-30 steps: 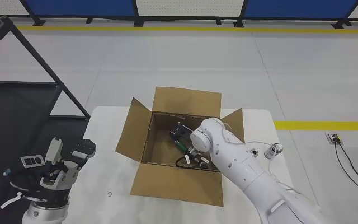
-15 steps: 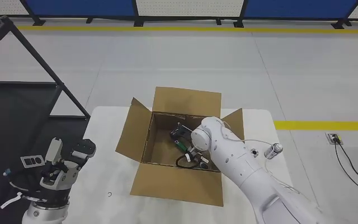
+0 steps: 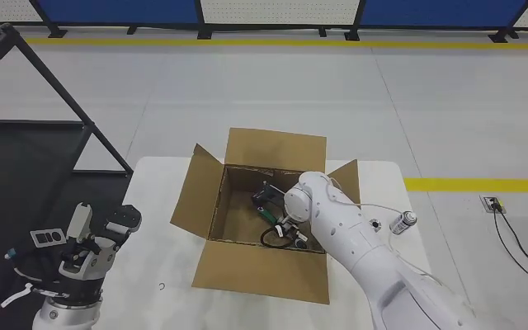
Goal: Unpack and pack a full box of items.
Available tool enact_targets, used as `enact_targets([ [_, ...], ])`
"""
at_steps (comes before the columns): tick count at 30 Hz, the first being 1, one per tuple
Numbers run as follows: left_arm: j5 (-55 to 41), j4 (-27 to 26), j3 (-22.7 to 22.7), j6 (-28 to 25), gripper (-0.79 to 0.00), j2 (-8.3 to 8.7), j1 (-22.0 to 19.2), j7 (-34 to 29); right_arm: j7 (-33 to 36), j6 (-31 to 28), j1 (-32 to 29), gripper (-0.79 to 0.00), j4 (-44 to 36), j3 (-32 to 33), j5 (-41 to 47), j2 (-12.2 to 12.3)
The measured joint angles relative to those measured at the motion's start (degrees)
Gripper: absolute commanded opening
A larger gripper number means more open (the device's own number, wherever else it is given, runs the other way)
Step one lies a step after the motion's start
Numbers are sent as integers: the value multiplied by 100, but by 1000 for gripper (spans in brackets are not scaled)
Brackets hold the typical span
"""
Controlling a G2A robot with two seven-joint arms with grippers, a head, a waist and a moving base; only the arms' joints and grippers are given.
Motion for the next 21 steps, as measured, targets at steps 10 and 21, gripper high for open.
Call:
enact_targets([
  [10, 0, 0, 0, 0, 0, 0, 0, 0, -27, -41, 78, -529, 270, -53, -13, -137],
  [21, 0, 0, 0, 0, 0, 0, 0, 0, -49, -11, 176, -785, 544, -78, -40, -266],
])
